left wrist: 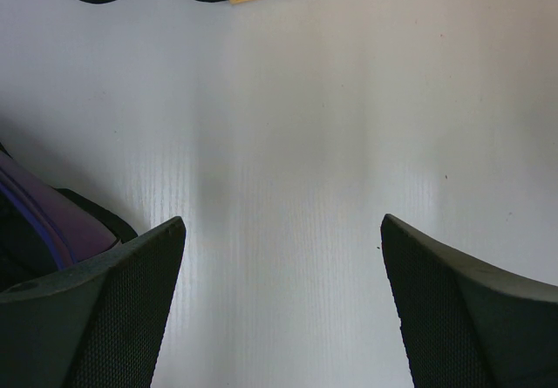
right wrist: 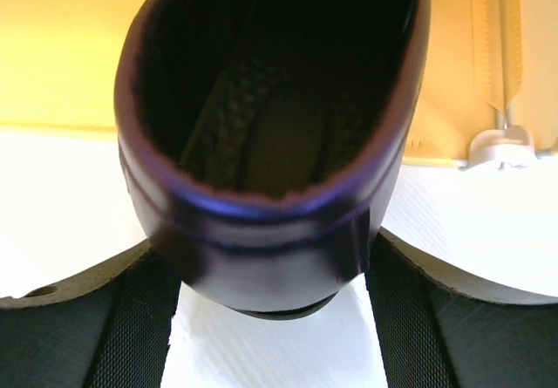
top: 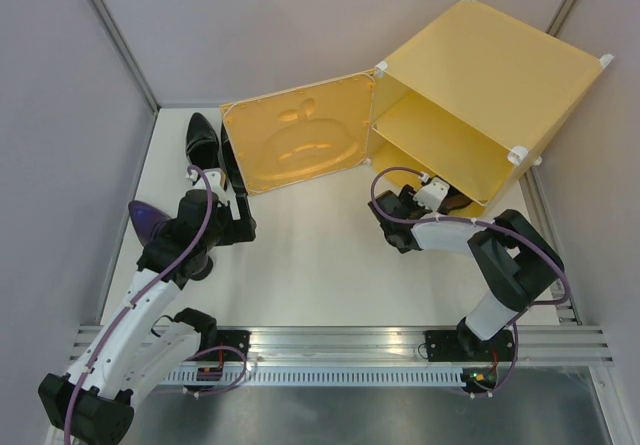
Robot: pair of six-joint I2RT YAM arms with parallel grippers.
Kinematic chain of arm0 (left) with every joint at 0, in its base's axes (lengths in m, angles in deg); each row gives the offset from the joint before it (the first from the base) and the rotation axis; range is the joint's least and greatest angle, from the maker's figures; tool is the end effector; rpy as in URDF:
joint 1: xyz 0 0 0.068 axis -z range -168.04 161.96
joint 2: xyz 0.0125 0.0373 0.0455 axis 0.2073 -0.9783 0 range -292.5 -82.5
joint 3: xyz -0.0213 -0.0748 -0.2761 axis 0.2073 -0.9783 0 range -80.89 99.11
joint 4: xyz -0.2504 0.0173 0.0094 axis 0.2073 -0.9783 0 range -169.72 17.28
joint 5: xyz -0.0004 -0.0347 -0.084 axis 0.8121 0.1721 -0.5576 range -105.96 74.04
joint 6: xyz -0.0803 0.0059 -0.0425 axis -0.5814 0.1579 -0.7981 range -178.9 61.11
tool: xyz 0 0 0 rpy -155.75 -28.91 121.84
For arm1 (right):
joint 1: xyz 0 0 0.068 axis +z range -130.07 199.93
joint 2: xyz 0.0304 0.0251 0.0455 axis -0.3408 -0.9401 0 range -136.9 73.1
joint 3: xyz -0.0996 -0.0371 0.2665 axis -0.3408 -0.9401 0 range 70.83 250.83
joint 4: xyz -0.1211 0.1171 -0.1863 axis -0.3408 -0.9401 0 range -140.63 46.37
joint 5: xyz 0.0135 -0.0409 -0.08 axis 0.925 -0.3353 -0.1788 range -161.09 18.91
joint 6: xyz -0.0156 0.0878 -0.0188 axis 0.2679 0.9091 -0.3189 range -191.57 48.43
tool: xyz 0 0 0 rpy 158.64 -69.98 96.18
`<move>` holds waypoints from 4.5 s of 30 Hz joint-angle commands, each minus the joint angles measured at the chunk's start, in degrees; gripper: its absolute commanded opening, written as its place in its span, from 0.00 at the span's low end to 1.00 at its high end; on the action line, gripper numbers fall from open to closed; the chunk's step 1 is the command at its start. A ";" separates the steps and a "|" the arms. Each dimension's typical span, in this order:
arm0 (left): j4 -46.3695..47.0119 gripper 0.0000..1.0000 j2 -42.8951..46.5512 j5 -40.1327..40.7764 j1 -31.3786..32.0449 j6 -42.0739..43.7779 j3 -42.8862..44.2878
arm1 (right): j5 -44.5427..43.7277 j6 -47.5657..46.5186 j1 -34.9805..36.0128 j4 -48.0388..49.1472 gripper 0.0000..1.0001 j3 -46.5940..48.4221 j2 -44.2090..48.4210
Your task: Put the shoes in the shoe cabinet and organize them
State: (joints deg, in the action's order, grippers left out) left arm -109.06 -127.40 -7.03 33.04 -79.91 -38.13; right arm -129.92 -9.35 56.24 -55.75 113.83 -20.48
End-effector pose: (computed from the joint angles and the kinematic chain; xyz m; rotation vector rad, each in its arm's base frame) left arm 0.1723 -0.0527 0.2652 -0.0832 2.2406 -0.2251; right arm 0.2715 0.1130 0.1456 0.7333 1.9358 -0.3772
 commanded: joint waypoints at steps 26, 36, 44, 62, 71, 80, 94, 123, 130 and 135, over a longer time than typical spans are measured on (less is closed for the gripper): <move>1.27 0.95 0.43 1.09 -0.16 0.80 -0.14 | 13.39 -22.32 -10.21 20.38 0.05 -1.17 -0.20; 1.27 0.95 0.08 0.92 -0.25 0.80 -0.14 | 16.46 -21.44 -11.00 17.75 0.66 -2.40 1.38; 1.18 0.95 0.08 1.09 -0.16 0.80 -0.14 | 18.57 -20.56 -9.34 14.93 0.82 -3.80 4.89; 1.18 0.95 0.34 1.71 -0.25 0.62 -0.31 | 19.45 -14.58 -0.73 4.74 0.92 -5.39 11.58; 1.36 0.95 0.34 1.71 -0.25 0.62 -0.31 | 22.27 -21.33 3.41 6.14 0.91 -4.42 10.44; 1.27 0.95 0.26 2.15 -0.16 0.62 -0.49 | 22.97 -28.99 2.09 10.09 0.91 0.06 2.27; 1.27 0.95 -0.09 2.50 -0.16 0.62 -0.49 | 22.44 -34.97 -5.02 13.35 0.91 2.96 -0.11; 1.18 0.95 -0.45 2.94 -0.16 0.62 -0.40 | 20.33 -38.40 -8.19 15.37 0.91 5.42 -2.31; 1.18 0.95 -0.27 3.20 -0.16 0.54 -0.49 | 19.63 -38.49 -8.63 15.72 0.91 6.57 -3.63; 1.18 0.95 -0.27 3.11 -0.25 0.54 -0.40 | 19.10 -37.44 -9.59 15.11 0.91 6.22 -3.72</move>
State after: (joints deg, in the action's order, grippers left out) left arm -109.06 -127.93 -5.30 33.04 -79.91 -38.17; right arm -107.40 -46.53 48.00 -42.75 118.22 -23.93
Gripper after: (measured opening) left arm 0.949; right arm 0.908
